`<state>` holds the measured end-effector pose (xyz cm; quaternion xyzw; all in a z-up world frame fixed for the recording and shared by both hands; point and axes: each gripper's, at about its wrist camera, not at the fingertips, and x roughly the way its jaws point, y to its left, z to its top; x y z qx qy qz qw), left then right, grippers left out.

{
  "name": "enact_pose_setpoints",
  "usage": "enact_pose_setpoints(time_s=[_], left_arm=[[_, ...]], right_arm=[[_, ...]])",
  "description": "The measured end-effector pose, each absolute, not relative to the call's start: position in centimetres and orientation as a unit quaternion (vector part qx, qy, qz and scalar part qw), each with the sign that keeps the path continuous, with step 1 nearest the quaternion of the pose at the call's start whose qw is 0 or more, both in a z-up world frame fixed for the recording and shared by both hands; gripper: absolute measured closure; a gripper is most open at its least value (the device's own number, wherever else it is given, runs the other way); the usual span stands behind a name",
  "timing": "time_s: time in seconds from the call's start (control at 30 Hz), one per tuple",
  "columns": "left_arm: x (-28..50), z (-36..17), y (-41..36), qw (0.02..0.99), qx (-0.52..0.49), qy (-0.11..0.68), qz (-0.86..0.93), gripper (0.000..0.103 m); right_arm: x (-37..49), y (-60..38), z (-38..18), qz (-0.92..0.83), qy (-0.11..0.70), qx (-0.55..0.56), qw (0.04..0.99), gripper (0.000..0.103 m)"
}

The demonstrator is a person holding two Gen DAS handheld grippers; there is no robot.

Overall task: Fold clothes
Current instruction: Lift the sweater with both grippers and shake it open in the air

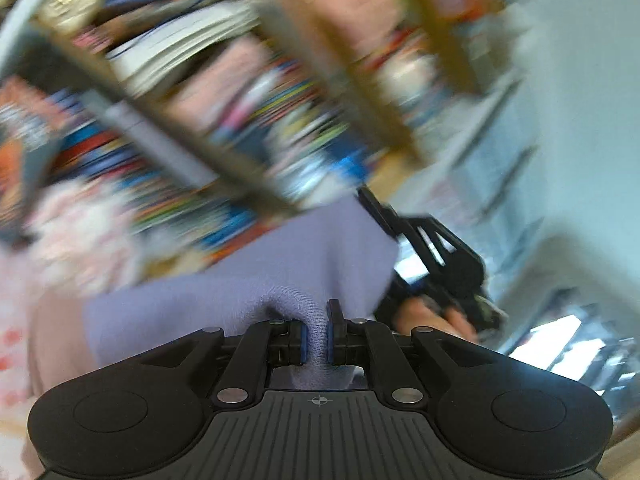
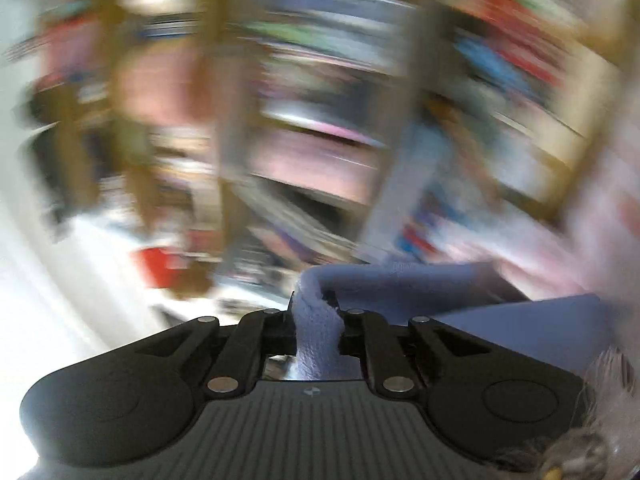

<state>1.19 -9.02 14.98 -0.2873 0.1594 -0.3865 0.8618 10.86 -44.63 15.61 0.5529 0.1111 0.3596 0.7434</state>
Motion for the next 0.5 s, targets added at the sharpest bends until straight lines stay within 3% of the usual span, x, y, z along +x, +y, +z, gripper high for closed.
enact_pose_setpoints(time_s=[0.13,0.23,0.37,0.5], left_arm=[[-0.3,16.4,-6.8,0.812,-0.355,0.092,-0.453,0.095],[-0.4,13.5,-3.9,0.809,-0.4,0.125,-0.412,0.095],[0.3,6.7,-0.1,0.826,-0.425,0.24,-0.284,0.094],[1.0,-1.1,2.2,0.831,-0.375,0.389,-0.136,0.095]], right_arm=[[10.2,-41.6,23.7,0.452,0.032,0.489,0.745,0.094],[10.7,-37.3,25.2,0.488,0.053,0.457,0.742,0.094],[13.7,-30.5,19.9,0.433,0.195,0.413,0.777,0.094],[15.8,-24.6,9.7,0.322,0.363,0.355,0.799,0.094]])
